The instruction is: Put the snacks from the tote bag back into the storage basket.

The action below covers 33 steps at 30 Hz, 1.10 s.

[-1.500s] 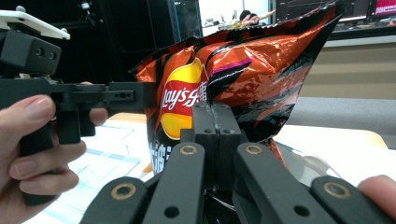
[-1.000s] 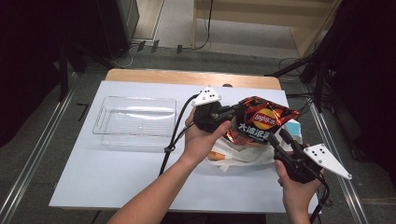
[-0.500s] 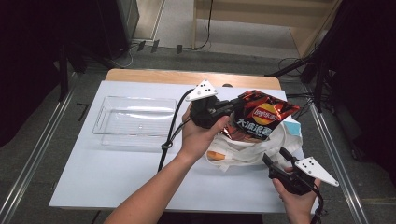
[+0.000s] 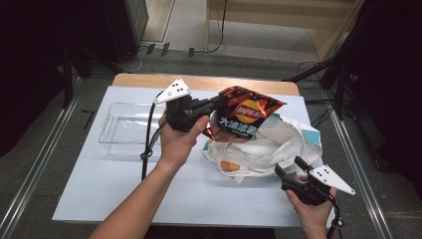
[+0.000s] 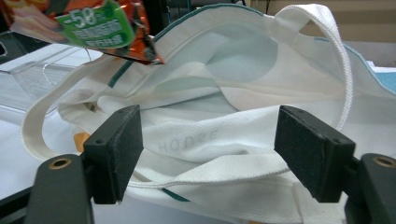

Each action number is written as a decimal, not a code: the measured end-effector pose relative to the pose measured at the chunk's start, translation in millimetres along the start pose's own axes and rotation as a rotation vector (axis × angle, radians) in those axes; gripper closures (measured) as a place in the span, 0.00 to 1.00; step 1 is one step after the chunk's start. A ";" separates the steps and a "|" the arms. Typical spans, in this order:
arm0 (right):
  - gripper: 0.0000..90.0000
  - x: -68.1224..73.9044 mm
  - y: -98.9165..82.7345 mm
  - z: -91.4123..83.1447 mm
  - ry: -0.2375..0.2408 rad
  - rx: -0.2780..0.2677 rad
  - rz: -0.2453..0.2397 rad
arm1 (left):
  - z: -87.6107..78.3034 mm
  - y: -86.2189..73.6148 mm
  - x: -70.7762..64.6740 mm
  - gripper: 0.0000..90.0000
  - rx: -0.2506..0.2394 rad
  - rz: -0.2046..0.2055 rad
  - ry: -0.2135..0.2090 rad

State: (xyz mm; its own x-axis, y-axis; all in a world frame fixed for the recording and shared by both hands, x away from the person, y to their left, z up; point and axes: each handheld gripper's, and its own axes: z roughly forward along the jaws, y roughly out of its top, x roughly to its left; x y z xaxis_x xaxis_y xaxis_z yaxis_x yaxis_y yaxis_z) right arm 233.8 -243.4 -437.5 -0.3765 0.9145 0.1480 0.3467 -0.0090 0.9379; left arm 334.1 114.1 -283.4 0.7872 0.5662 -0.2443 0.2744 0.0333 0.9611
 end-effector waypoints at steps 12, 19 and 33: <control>0.16 3.8 2.0 -4.0 0.023 -0.039 0.026 | -37.8 3.0 23.0 1.00 -0.017 0.000 0.069; 0.13 3.0 0.6 -3.9 0.041 -0.038 0.021 | -55.0 6.4 32.7 1.00 -0.034 0.004 0.110; 0.13 5.9 -0.6 -1.2 0.037 -0.031 0.013 | -85.7 13.1 51.9 1.00 -0.070 -0.009 0.166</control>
State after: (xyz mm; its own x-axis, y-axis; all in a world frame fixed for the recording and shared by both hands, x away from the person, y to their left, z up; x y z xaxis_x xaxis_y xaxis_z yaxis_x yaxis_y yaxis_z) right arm 230.3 -238.5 -436.9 -0.4041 0.8985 0.1713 0.3251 -0.0340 0.9451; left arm 331.2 214.4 -272.4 0.6814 0.6934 -0.2343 0.2379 0.0930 0.9668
